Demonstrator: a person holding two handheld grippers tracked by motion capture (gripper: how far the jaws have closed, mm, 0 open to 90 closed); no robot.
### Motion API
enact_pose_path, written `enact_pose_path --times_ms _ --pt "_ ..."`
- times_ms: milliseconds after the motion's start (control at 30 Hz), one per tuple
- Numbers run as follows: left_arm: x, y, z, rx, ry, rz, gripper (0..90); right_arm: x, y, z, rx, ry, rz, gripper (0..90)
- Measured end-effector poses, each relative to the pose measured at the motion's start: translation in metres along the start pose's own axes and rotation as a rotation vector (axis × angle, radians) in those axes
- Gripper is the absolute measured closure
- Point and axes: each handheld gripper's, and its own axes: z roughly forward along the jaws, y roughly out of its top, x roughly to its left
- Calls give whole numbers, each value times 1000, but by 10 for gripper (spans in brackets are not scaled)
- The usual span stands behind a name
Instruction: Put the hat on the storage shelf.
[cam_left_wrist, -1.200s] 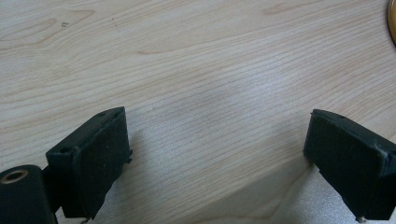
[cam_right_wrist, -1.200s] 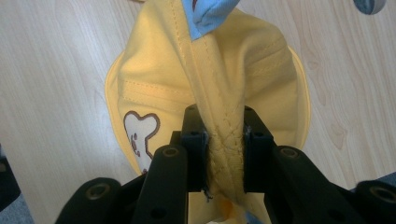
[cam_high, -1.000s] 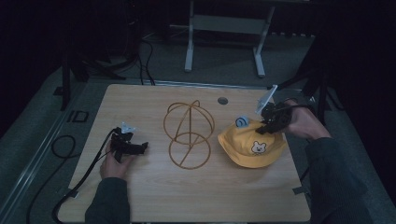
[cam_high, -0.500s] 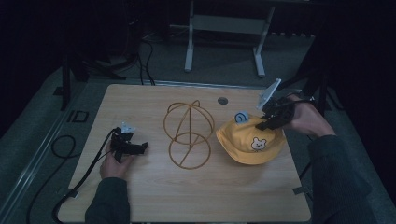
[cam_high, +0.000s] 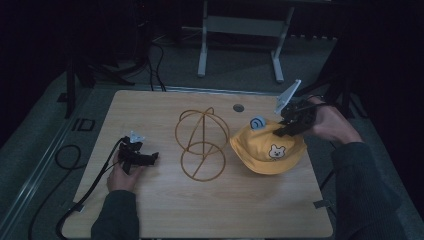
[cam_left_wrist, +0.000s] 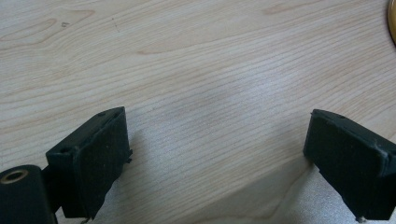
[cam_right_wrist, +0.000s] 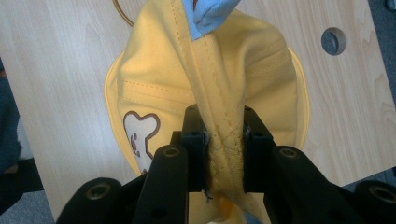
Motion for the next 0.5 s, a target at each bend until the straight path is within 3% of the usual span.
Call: enact_pose_path --times_ms 500 --pt "0 0 0 -1 0 2 68 -2 9 -24 -13 -20 -4 763"
